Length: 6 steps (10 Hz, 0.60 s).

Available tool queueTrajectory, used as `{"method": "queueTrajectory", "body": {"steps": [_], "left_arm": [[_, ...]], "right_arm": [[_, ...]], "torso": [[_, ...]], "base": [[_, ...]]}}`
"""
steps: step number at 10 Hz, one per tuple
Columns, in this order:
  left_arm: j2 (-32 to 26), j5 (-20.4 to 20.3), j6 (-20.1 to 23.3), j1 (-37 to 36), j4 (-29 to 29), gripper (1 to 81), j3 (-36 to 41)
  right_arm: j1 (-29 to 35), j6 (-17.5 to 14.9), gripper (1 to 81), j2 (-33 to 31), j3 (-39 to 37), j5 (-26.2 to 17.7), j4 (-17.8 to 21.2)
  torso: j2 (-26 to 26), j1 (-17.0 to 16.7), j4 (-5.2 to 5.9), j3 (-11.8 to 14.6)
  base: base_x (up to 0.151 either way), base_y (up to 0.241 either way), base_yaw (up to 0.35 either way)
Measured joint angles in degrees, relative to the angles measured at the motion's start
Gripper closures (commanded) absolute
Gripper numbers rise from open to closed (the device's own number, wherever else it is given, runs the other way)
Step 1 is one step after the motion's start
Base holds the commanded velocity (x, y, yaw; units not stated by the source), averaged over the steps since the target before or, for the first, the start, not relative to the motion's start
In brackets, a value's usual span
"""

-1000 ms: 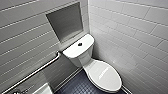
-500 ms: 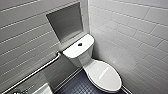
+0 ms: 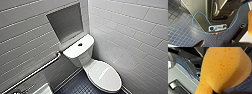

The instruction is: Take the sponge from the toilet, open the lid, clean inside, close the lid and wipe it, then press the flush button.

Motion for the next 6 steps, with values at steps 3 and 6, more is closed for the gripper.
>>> {"method": "queueTrajectory", "body": {"steps": [3, 6], "left_arm": [[4.3, -0.1, 1.5, 2.4, 2.3, 1.0, -6.4], [6.3, -0.3, 1.7, 4.4, 2.7, 1.0, -8.0]], "right_arm": [[2.4, 0.2, 81.1, -11.6, 13.0, 4.4, 1.1], [4.7, 1.0, 81.1, -20.9, 27.2, 6.2, 1.6]], "torso": [[0.0, 0.0, 0.0, 0.0], [-1.3, 0.7, 0.0, 0.0]], "base": [[0.0, 0.0, 0.0], [0.0, 0.0, 0.0]]}}
